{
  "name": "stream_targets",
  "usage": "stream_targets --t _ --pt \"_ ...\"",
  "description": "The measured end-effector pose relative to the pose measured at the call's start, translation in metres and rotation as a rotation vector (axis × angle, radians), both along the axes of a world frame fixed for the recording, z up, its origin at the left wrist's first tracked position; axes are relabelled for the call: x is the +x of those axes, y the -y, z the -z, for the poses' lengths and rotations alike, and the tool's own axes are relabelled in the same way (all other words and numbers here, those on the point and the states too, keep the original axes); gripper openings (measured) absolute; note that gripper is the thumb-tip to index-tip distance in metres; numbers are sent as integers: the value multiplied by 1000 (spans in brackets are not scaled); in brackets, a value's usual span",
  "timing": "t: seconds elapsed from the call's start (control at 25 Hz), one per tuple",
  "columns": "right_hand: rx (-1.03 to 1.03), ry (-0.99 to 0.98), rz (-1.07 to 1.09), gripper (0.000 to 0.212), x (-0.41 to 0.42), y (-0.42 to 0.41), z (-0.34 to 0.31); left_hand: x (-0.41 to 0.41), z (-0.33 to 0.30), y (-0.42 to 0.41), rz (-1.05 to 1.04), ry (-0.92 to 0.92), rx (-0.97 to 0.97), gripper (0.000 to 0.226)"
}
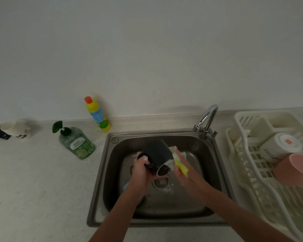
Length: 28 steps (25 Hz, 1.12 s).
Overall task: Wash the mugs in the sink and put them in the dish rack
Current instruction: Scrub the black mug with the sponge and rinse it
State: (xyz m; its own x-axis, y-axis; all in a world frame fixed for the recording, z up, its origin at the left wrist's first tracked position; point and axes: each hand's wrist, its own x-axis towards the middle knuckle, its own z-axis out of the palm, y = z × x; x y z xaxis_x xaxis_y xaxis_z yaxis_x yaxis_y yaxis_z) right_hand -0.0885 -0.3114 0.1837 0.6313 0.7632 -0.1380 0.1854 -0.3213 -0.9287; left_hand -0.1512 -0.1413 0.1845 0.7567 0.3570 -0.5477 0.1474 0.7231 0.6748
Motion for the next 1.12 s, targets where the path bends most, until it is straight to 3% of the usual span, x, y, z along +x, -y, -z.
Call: stream_targets --t 0.16,0.4,0.52,0.64,0.72,0.8,0.92,1.0,1.12 --pt "-74 386 -121 63 1 -13 2 -3 -2 8 157 -101 66 38" --pt "72 -30 0 44 19 -9 -1 -7 -10 -6 281 -75 -114 41" --pt "168 -199 49 45 17 -10 -2 -9 -6 -8 261 -131 -259 50" --pt "170 -98 58 67 16 -11 0 -7 1 -10 345 -190 -271 60" --pt "204 -146 132 60 15 -14 1 -4 4 -9 383 -219 -208 64" --pt "292 -381 254 49 13 -16 3 -2 9 -5 364 -261 -27 60" --pt "339 -719 385 32 12 -16 -2 -2 12 -2 303 -188 200 34" --pt "288 -806 397 30 13 -15 -4 -6 8 -7 350 -85 333 29" --pt "175 -817 368 39 16 -11 -1 -11 1 -11 562 -14 403 46"
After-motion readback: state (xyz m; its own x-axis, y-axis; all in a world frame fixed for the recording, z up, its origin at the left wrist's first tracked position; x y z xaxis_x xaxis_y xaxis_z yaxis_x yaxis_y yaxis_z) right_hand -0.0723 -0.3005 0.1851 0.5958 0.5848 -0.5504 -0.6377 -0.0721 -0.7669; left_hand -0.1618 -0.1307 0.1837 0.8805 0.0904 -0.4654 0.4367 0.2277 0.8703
